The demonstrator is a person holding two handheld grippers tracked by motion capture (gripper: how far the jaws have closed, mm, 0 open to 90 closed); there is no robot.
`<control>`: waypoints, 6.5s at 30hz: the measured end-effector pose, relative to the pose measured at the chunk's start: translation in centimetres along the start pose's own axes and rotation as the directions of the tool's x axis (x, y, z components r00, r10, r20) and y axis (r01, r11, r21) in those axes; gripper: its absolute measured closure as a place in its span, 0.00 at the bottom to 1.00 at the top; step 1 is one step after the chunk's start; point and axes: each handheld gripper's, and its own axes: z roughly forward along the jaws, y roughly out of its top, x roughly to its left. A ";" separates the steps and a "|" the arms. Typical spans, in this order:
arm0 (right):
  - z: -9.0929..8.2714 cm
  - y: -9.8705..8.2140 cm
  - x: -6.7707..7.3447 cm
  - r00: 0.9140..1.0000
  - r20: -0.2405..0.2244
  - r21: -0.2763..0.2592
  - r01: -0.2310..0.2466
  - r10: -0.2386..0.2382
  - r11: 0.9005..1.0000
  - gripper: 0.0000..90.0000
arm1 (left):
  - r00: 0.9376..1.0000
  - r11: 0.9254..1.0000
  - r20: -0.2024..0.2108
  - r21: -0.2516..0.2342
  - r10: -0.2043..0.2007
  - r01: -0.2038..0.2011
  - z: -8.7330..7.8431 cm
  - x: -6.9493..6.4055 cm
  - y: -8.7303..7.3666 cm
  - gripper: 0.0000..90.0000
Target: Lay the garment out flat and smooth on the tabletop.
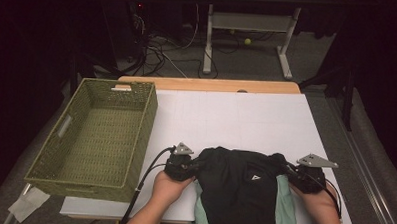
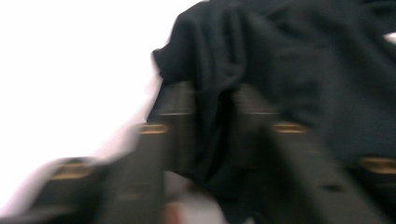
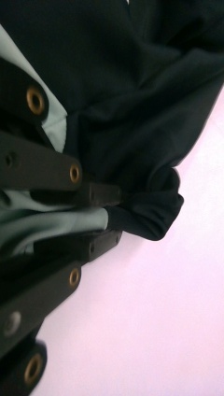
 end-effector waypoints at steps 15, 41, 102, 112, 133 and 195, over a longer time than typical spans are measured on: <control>-6.7 -1.5 -2.5 0.982 0.160 -0.185 -0.074 0.104 0.980 0.77 | 0.991 0.998 -0.125 0.010 0.055 -0.054 -2.7 -1.2 0.9 0.80; 3.5 2.4 -2.0 0.998 0.011 0.111 -0.055 0.055 0.992 0.75 | 0.996 0.999 -0.085 0.053 0.012 -0.008 0.2 -0.2 1.2 0.81; -1.1 -0.2 -5.7 0.977 0.160 -0.028 -0.139 0.142 0.990 0.94 | 0.991 0.985 -0.064 -0.121 0.118 -0.126 -2.3 -0.8 -2.8 0.15; -0.6 1.8 -7.3 0.965 0.198 -0.092 -0.156 0.171 0.983 0.68 | 0.988 0.980 -0.071 -0.134 0.136 -0.145 -2.3 -1.0 -3.0 0.15; 3.9 3.6 -11.9 0.929 0.314 -0.007 -0.207 0.199 0.978 0.99 | 0.987 0.979 -0.079 -0.140 0.139 -0.149 -2.3 -1.1 -3.1 0.15; -2.2 -2.5 -6.6 0.987 0.124 0.006 -0.101 0.099 0.995 0.96 | 0.966 0.996 -0.247 -0.027 0.073 -0.082 -1.3 0.2 0.0 0.46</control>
